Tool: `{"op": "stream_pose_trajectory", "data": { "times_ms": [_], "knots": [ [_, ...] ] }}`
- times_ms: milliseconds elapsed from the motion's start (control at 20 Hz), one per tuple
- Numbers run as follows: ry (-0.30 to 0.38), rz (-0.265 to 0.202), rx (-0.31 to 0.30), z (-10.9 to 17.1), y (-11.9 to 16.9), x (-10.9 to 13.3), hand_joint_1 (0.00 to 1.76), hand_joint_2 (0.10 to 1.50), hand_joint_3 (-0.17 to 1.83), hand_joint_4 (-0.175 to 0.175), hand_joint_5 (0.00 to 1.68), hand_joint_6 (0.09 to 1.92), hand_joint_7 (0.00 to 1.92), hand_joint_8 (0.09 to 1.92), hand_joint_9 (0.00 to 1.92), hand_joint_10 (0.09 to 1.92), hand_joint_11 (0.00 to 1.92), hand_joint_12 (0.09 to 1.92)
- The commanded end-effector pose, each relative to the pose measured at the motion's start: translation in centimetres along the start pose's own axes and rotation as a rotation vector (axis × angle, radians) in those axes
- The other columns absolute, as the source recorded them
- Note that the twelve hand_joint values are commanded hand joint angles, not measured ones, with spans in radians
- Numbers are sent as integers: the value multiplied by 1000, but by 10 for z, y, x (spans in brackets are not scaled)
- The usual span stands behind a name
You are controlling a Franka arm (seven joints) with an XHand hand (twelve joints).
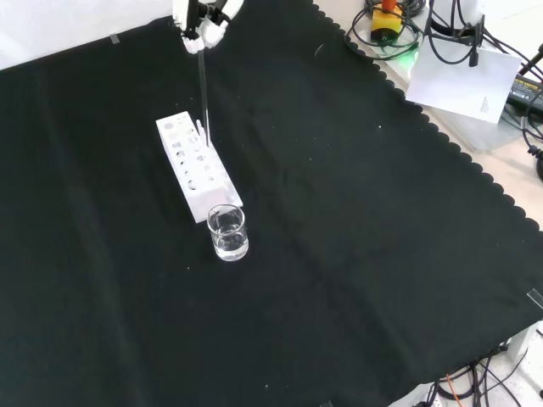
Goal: Stir in the beaker to the left of the white test tube rack with the glass rod.
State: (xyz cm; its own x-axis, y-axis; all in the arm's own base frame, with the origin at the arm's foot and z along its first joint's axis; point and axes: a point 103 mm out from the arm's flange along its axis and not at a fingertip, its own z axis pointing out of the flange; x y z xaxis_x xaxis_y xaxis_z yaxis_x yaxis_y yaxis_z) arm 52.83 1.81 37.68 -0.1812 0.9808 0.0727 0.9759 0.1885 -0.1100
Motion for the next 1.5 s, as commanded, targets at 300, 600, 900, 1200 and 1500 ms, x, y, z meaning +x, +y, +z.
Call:
{"op": "stream_pose_trajectory", "data": {
  "times_ms": [300, 600, 900, 1200, 1500],
  "knots": [
    [-9, -25, -3, -1, 8, 17, 1224, 1088, -175, -175, 1215, 662, 1479, 1130, 1747, 782, 1757, 682],
    [-16, -85, -8, -4, 22, 50, 1224, 1087, -175, -175, 1217, 659, 1479, 1129, 1748, 779, 1757, 683],
    [-23, -157, -10, -6, 37, 87, 1224, 1086, -175, -175, 1220, 654, 1479, 1127, 1749, 775, 1757, 685],
    [-24, -208, -18, -7, 48, 112, 1224, 1085, -175, -175, 1222, 651, 1479, 1126, 1750, 773, 1757, 686],
    [-26, -246, -9, 0, 57, 133, 1225, 1085, -175, -175, 1223, 648, 1479, 1125, 1751, 771, 1757, 688]
  ]
}}
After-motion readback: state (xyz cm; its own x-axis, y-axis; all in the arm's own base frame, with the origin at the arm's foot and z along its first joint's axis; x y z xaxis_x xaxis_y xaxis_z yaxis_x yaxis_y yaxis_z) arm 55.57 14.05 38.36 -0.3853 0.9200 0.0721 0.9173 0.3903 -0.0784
